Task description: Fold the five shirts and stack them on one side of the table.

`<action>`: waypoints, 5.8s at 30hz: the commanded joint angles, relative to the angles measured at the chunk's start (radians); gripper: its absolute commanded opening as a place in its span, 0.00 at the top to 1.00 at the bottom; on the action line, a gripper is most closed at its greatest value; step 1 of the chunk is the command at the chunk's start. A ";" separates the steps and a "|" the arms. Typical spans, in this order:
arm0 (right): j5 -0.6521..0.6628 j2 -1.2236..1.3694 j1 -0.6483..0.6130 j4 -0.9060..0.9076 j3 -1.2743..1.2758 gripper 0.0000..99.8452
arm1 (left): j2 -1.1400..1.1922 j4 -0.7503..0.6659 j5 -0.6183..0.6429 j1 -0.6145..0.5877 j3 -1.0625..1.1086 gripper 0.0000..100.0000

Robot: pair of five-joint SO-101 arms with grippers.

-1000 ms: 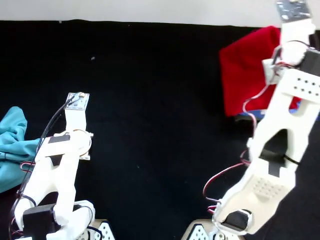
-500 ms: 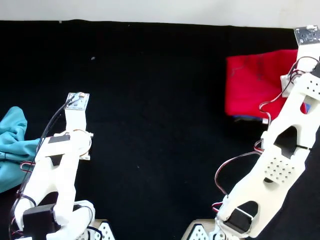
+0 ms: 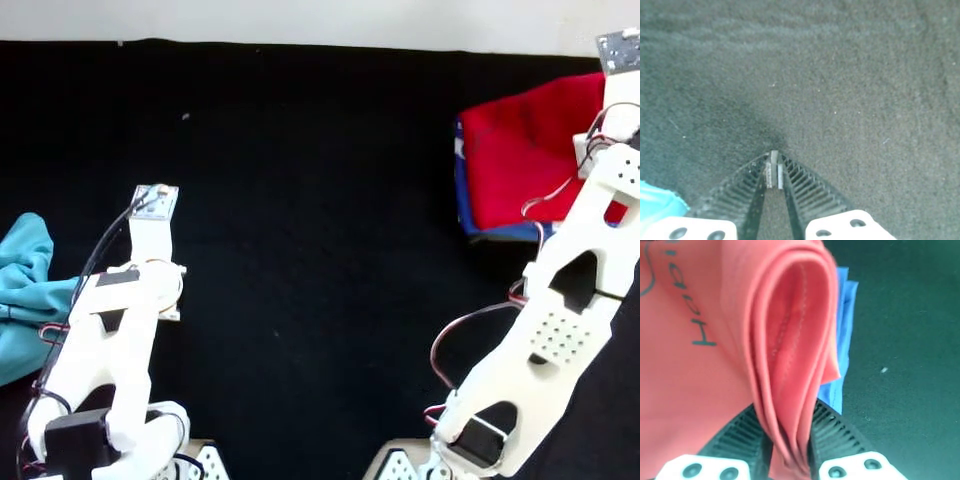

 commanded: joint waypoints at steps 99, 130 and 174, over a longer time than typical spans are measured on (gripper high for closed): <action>-0.585 -2.045 -0.565 0.107 1.833 0.94 | -0.005 -0.029 -0.006 0.013 0.002 0.99; -0.344 -2.060 -0.344 -0.679 2.816 0.94 | 0.173 0.715 -0.437 -0.960 -0.869 0.75; -0.344 -2.060 -0.346 -0.682 2.819 0.94 | 0.302 1.186 -0.410 -0.489 -1.415 0.99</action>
